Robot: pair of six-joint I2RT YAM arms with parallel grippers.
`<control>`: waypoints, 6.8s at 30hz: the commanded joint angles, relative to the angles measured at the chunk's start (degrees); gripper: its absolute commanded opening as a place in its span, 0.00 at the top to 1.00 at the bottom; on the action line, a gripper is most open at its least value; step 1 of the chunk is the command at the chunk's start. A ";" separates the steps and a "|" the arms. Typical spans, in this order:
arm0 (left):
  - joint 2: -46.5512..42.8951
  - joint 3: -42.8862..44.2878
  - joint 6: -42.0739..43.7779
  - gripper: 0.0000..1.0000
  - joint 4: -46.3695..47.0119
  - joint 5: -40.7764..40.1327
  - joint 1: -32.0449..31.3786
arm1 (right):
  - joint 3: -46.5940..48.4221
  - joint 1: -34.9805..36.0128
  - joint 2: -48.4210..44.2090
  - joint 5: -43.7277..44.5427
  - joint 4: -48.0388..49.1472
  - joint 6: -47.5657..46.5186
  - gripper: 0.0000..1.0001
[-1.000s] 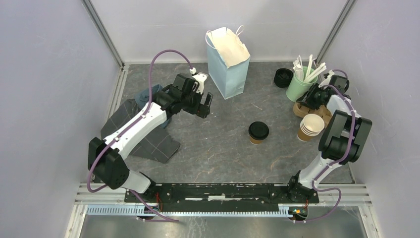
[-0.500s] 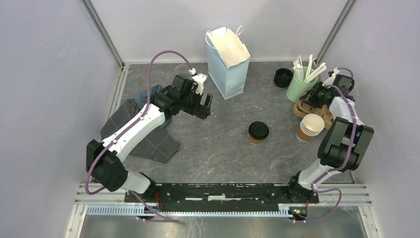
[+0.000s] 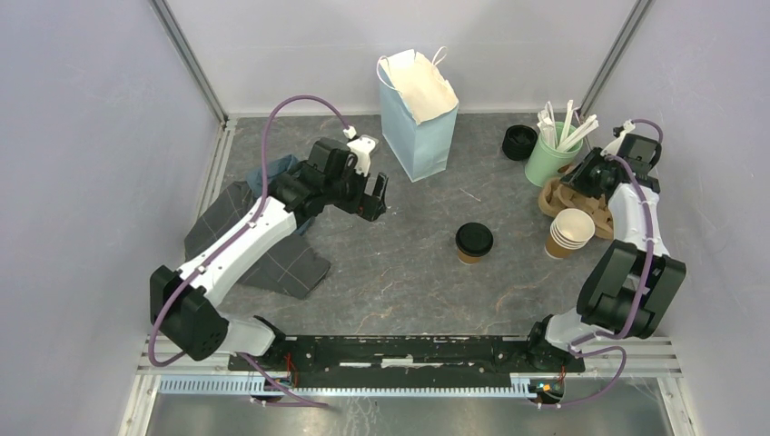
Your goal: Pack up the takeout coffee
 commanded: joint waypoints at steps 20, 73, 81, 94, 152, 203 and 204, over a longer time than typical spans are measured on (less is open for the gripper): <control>-3.58 1.91 -6.21 0.00 2.08 0.71 0.32 | 17.12 11.49 -2.46 22.39 -16.61 -8.36 0.84; -1.94 -1.78 -3.05 0.00 2.72 7.00 0.32 | 15.88 37.97 16.36 55.12 -21.14 -10.69 0.64; -1.95 -2.04 -2.78 0.00 2.74 7.09 0.40 | 18.66 41.38 19.43 63.50 -24.34 -9.82 0.65; -2.21 -2.86 -2.36 0.00 2.79 6.84 0.41 | 21.47 43.36 23.23 65.31 -26.00 -5.55 0.65; -1.26 -2.77 -2.00 0.00 2.68 7.68 0.76 | 20.08 43.89 26.60 76.49 -30.12 2.04 0.71; -2.33 -4.24 -1.87 0.00 3.82 8.53 1.28 | 23.83 46.40 13.53 87.20 -32.74 -16.21 1.00; -2.30 -4.22 -1.88 0.00 3.98 8.83 1.28 | 22.01 46.42 13.90 89.01 -32.32 -16.79 1.00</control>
